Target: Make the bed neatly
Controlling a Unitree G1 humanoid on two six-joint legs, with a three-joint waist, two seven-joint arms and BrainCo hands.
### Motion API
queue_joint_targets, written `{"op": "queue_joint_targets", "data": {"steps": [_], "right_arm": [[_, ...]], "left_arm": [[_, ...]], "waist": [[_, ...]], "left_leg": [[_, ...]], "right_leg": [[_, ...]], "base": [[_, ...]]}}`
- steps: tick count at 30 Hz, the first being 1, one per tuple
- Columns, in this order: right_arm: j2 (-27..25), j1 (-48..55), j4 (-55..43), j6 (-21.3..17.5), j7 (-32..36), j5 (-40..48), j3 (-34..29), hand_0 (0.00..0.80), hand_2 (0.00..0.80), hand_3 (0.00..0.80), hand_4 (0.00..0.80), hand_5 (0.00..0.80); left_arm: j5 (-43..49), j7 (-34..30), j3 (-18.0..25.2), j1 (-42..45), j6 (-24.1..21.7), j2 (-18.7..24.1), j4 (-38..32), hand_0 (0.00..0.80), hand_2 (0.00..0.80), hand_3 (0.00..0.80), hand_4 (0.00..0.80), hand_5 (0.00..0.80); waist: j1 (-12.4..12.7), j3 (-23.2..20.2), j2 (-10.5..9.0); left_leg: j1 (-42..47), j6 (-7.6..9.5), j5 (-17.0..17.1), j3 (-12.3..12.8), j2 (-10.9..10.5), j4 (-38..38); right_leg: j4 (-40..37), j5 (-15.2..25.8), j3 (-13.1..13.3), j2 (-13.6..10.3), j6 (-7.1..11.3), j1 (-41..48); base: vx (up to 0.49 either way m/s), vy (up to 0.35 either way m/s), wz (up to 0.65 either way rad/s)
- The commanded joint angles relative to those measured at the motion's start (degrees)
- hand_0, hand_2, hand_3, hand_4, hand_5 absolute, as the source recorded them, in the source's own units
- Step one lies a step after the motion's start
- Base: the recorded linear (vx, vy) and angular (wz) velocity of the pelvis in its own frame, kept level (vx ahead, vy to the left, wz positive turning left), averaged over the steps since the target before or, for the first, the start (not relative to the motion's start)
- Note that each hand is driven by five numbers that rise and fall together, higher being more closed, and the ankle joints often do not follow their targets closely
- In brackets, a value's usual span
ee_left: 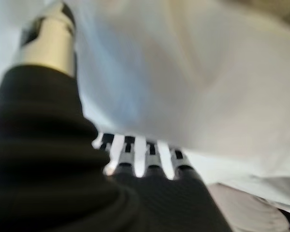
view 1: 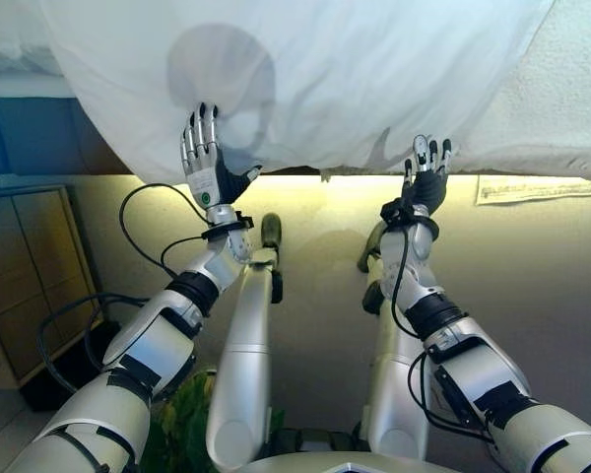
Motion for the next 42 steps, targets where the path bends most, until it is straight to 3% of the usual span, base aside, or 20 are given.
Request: {"op": "queue_joint_targets", "data": {"steps": [1,11,19,28,32,36,42], "right_arm": [[-2.28,0.54,-4.19,-1.17,1.59,-2.71,0.11,0.000,0.000,0.000,0.000,0.000],[-1.65,-0.04,-2.48,-3.58,3.73,-3.06,0.53,0.000,0.000,0.000,0.000,0.000],[-0.73,0.88,-0.56,-5.70,7.07,-2.99,0.37,0.000,0.000,0.000,0.000,0.000],[-0.79,2.04,2.43,-6.20,14.76,-0.13,-1.93,0.000,0.000,0.000,0.000,0.000],[-0.64,3.79,2.49,-5.50,17.95,0.68,-3.32,0.000,0.000,0.000,0.000,0.000],[0.29,6.43,2.08,-4.92,21.09,0.79,-4.95,0.000,0.000,0.000,0.000,0.000],[1.96,10.36,1.68,-3.77,24.65,0.60,-7.31,0.000,0.000,0.000,0.000,0.000]], "left_arm": [[0.94,0.35,-0.15,-0.85,1.55,-1.36,1.89,0.000,0.000,0.000,0.000,0.000],[2.04,-5.21,-2.97,0.49,8.56,-2.62,8.62,0.000,0.000,0.000,0.000,0.000],[8.57,-12.32,-5.58,4.53,15.55,-1.92,14.47,0.000,0.000,0.000,0.000,0.000],[12.48,-20.58,-4.34,9.20,15.69,1.46,19.36,0.000,0.000,0.000,0.000,0.000],[8.75,-25.46,-2.97,13.24,15.97,1.85,19.49,0.000,0.000,0.000,0.000,0.000],[3.31,-26.19,-0.33,17.54,15.12,0.99,19.45,0.000,0.000,0.000,0.000,0.000],[3.69,-28.04,3.83,22.60,12.14,1.15,20.81,0.000,0.000,0.000,0.000,0.000]], "waist": [[1.15,-0.29,1.80],[1.31,-0.29,1.97],[1.09,-0.29,1.90],[1.21,-0.29,1.98],[1.30,-0.29,1.98],[1.67,-0.29,1.70],[2.55,-0.29,1.03]], "left_leg": [[0.46,-3.46,10.78,-1.94,0.53,-10.49],[-0.11,-4.27,11.18,-2.54,0.84,-11.47],[0.75,-4.21,10.88,-2.01,1.44,-12.27],[1.99,-3.75,10.09,-1.61,2.00,-12.69],[3.73,-3.36,9.67,-1.32,2.13,-13.32],[6.86,-2.99,9.20,-0.98,2.42,-14.04],[14.29,-2.73,8.46,-0.28,2.60,-15.92]], "right_leg": [[-1.47,9.54,3.76,-3.81,7.94,-2.69],[-2.12,8.94,3.17,-4.11,8.19,-3.05],[-2.87,8.86,2.48,-4.27,8.20,-2.26],[-3.20,8.41,1.63,-4.38,7.95,-0.99],[-3.32,7.70,1.09,-4.34,7.68,0.73],[-3.39,6.93,0.26,-4.33,7.25,3.89],[-4.92,6.48,-2.18,-5.51,6.63,11.65]], "base": [[-0.041,0.046,-0.10],[-0.043,0.003,0.00],[-0.017,0.004,0.01],[0.000,0.000,0.00],[0.000,0.000,0.00],[-0.009,-0.054,-0.03],[0.026,-0.088,-0.01]]}}
